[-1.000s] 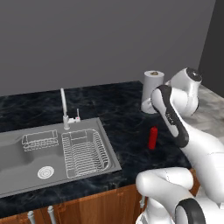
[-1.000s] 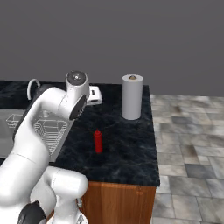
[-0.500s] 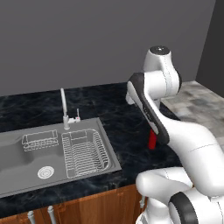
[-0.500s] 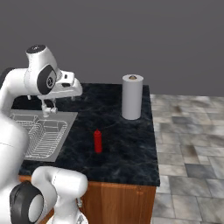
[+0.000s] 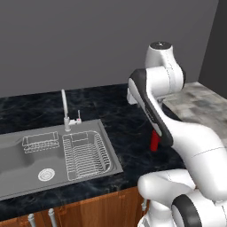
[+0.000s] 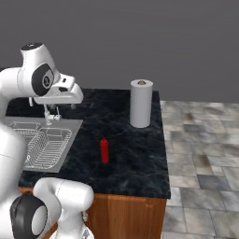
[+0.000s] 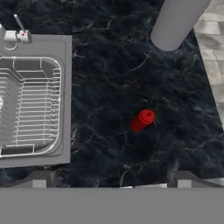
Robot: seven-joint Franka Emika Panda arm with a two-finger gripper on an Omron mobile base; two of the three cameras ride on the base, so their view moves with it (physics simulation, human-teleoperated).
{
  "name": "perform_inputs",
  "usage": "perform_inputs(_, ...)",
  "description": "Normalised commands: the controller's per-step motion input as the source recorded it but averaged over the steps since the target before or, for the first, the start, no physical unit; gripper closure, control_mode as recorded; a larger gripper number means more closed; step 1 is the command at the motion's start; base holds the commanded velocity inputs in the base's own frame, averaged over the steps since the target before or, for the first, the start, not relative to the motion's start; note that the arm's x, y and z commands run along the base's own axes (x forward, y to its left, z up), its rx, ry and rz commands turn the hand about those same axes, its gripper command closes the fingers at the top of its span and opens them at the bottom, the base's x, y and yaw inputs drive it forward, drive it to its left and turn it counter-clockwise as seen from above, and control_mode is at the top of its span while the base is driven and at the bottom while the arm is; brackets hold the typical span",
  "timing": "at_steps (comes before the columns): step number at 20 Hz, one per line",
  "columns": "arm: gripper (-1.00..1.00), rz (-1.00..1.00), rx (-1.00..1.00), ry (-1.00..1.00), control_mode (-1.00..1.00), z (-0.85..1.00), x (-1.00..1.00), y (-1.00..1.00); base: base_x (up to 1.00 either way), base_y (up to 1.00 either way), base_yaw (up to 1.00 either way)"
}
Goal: Move the ketchup and ketchup from the cabinet to the dining counter.
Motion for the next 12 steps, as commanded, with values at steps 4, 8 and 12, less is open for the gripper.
perform_inputs(4,-1.00,-0.07,0.14,-0.21,-1.00,-0.22,-0.36,0.02,0.00,0.00,0.00)
perform_inputs(8,-1.00,-0.05,0.19,-0.26,-1.00,-0.21,-0.33,0.00,0.00,0.00,0.00)
perform_inputs(12,-1.00,-0.02,0.18,-0.24,-1.00,-0.04,-0.31,0.00,0.00,0.00,0.00)
